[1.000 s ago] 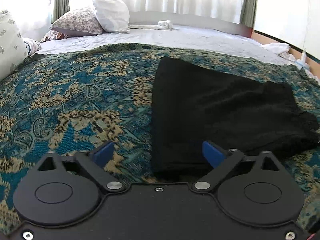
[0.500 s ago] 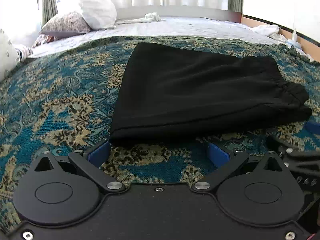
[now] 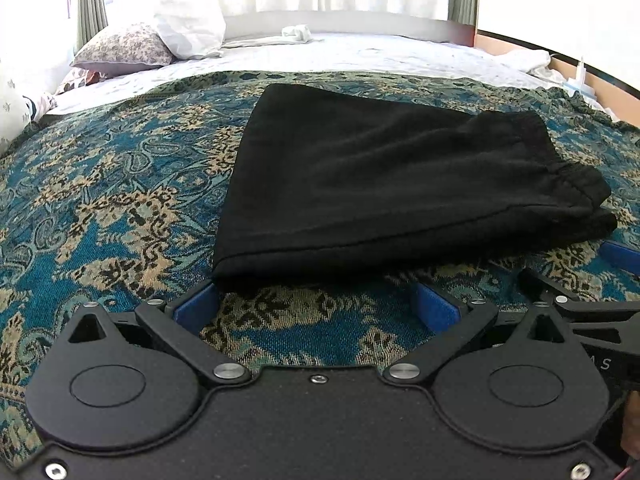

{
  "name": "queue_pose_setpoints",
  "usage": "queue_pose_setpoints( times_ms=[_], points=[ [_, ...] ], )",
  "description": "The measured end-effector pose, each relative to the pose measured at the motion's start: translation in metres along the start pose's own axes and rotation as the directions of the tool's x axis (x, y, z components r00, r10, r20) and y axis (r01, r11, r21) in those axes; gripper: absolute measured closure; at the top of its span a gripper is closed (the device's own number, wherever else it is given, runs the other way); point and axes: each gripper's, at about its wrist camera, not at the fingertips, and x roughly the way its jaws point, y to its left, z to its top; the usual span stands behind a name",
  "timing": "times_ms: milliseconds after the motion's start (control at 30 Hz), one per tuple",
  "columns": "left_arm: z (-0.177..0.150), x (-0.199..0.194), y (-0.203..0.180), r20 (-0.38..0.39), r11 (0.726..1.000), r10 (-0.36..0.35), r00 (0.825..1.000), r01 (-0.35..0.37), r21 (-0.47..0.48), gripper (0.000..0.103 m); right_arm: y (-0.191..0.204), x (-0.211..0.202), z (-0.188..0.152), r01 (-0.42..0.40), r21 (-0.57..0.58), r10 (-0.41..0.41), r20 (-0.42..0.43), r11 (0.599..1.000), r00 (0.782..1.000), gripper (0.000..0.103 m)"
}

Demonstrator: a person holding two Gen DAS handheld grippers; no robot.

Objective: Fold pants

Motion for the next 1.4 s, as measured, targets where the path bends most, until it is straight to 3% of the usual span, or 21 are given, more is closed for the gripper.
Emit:
queue_pose_setpoints(
  times_ms=[1400],
  points=[
    [0.0005,0.0015,0.0013,-0.011,1.0,-0.006,1.0,0.006,-0.007,0.0,0.0009,0.0,0.0004,0.0,-0.001,0.0,-0.001,1.0,1.0,0.0]
  ],
)
